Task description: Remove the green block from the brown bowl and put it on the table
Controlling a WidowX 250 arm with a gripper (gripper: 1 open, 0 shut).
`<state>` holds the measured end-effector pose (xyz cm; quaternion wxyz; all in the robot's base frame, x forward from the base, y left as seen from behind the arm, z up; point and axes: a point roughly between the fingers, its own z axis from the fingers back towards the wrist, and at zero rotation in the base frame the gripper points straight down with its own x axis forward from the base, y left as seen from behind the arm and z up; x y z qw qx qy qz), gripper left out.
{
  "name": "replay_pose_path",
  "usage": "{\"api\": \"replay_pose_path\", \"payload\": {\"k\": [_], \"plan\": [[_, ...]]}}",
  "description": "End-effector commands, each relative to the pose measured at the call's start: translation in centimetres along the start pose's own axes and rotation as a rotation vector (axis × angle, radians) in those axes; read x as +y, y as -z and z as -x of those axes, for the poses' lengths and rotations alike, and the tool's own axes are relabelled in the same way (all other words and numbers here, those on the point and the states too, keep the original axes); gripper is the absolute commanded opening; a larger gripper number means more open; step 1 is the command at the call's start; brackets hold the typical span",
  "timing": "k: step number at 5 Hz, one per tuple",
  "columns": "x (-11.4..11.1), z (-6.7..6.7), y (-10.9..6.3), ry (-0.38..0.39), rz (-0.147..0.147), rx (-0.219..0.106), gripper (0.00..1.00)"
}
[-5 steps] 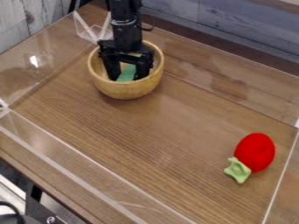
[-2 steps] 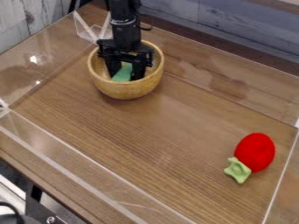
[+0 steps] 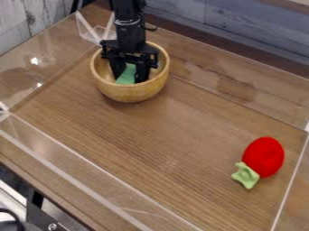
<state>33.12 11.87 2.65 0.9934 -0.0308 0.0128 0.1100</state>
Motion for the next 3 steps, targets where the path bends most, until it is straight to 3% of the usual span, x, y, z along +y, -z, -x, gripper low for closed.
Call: {"api": "replay_pose_path", "payload": {"k": [1,3], "plan": [[0.0,-0.7,-2.0,-0.002,-0.001,-0.051,0.0],[-0.3,-0.7,-3.0,-0.007,0.01,-0.056,0.0]]}}
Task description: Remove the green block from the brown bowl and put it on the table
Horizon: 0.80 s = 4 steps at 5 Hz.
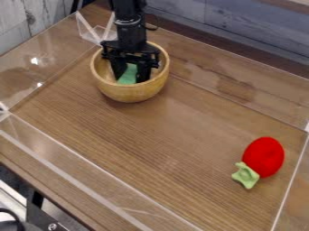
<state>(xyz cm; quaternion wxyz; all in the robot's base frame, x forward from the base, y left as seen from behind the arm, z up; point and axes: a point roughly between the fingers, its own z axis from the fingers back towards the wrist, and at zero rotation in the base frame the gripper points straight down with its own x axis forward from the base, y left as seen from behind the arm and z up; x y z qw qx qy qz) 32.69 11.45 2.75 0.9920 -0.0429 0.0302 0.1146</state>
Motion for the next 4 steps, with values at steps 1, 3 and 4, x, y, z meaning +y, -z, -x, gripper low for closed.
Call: {"api": "replay_pose_path", "payload": {"k": [1,3,4], "plan": [[-0.2,-1.0,-3.6,0.002,-0.005,-0.096,0.0],[-0.4,-0.9,-4.3,-0.002,0.002,-0.097,0.0],[-0.5,-0.9,-4.6,-0.004,0.006,-0.098,0.0]]}}
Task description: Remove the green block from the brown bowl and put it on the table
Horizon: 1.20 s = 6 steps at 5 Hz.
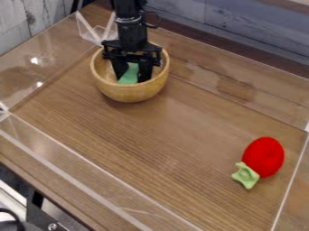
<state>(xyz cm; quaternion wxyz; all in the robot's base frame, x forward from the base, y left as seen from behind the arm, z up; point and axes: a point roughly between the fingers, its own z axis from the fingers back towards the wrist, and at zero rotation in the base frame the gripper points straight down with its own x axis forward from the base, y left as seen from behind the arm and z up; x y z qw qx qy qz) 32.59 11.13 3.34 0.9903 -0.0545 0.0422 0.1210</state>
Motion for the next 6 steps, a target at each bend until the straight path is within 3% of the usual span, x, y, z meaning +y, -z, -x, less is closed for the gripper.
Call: {"api": "replay_pose_path", "payload": {"k": [1,2,4,6], "plan": [[-0.3,-0.9,-4.5,0.009,-0.009,-0.126,0.0],[-0.6,-0.8,-5.3,0.01,-0.001,-0.134,0.0],[-1.7,-0.1,-10.1,0.028,0.046,-0.206,0.0],[-5.1,2.8,-9.5,0.15,0.065,-0.174,0.0]]}}
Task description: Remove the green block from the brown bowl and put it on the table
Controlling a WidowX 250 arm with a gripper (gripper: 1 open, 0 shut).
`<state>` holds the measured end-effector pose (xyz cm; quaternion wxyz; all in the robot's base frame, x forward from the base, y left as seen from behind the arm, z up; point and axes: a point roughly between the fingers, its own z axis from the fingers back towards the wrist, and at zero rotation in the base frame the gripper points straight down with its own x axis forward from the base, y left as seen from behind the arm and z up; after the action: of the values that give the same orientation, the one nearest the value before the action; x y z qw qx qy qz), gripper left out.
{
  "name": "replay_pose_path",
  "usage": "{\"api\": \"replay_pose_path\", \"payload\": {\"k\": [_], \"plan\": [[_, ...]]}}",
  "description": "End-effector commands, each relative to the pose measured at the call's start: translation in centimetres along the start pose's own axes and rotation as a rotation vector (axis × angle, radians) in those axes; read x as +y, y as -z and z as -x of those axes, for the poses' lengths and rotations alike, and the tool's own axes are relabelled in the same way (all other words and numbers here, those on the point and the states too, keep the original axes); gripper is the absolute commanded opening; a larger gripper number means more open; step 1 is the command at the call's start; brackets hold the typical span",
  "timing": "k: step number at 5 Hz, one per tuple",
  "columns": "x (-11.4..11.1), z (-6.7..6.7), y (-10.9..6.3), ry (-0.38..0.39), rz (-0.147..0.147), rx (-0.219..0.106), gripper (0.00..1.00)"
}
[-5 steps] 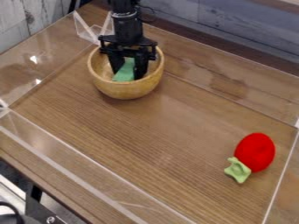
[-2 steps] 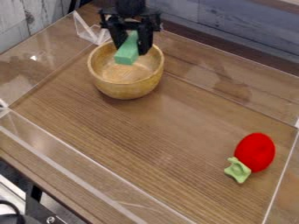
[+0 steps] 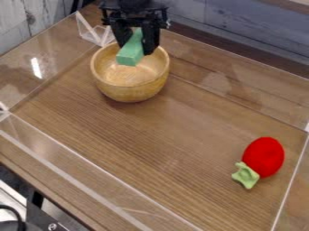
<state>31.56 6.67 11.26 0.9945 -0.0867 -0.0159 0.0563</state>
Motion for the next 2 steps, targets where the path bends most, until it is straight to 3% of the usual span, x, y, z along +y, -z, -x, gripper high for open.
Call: {"api": "replay_pose_path", "payload": {"k": [1,2], "plan": [[-2.6,0.9,-1.7,0.088,-0.001,-0.051,0.0],[-5.3,1.4,-0.3,0.144,0.003,-0.038,0.0]]}}
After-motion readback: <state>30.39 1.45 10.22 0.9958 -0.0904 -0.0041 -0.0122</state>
